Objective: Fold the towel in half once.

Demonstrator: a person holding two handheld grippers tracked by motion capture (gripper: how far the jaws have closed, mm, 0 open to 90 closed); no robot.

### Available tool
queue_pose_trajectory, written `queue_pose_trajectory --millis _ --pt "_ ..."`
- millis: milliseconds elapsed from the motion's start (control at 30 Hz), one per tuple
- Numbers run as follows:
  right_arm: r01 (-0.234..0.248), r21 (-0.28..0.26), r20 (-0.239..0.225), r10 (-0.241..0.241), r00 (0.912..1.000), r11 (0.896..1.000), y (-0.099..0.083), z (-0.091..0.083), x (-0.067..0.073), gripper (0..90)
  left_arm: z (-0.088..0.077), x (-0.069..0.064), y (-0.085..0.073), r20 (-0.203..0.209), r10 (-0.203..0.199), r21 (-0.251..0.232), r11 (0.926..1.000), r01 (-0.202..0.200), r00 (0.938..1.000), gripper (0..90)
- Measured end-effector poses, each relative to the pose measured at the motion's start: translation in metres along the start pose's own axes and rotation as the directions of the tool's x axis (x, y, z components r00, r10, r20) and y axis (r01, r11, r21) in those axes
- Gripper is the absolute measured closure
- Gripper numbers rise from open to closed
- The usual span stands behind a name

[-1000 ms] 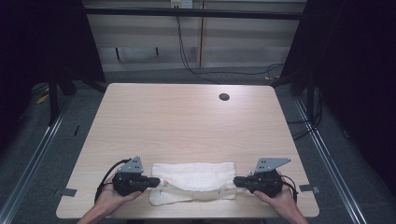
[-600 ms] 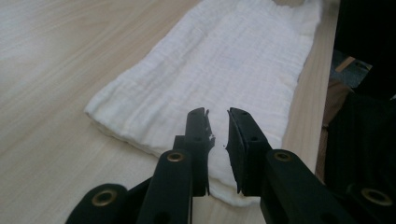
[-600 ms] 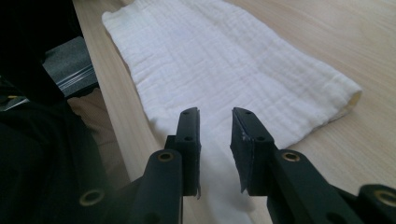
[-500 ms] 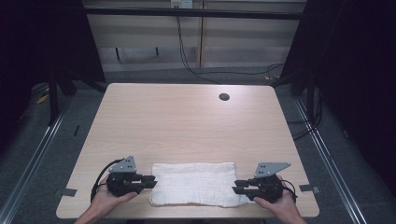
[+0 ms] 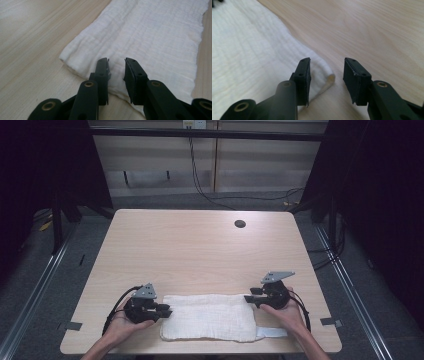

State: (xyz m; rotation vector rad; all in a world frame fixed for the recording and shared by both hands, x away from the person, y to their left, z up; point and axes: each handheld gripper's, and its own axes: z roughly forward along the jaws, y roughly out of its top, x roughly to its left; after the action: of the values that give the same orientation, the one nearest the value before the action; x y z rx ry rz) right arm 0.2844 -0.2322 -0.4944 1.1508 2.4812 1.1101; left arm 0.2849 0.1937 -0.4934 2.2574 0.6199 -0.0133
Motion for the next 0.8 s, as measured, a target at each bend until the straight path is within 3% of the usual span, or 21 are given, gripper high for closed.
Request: queue_pose_trajectory --millis 167,267,567,667,800 --pt "0.007 0.013 -0.016 -0.007 0.9998 1.0 -0.001 0.003 0.0 82.2 0.002 -0.001 0.001 0.002 0.0 0.009 1.0 0.0 1.0 72.3" --pt "-0.011 0.0 -0.022 0.011 0.9997 1.0 -0.002 0.001 -0.004 86.7 0.005 -0.001 0.004 0.001 0.001 0.009 1.0 -0.001 1.0 71.9" --pt "-0.055 -0.008 0.034 0.055 0.9979 0.998 0.002 -0.003 -0.027 87.1 0.024 0.002 0.024 0.004 0.019 0.018 0.9997 -0.019 0.9998 71.0" --pt "-0.083 -0.034 0.041 0.084 0.9956 0.996 0.003 -0.006 -0.035 85.9 0.029 0.003 0.03 0.012 0.011 0.022 0.9997 -0.011 0.9999 70.2" --pt "-0.115 -0.062 0.038 0.117 0.9924 0.991 0.001 -0.013 -0.039 71.3 0.028 0.005 0.037 0.027 -0.009 -0.011 0.9999 0.009 0.9996 68.7"
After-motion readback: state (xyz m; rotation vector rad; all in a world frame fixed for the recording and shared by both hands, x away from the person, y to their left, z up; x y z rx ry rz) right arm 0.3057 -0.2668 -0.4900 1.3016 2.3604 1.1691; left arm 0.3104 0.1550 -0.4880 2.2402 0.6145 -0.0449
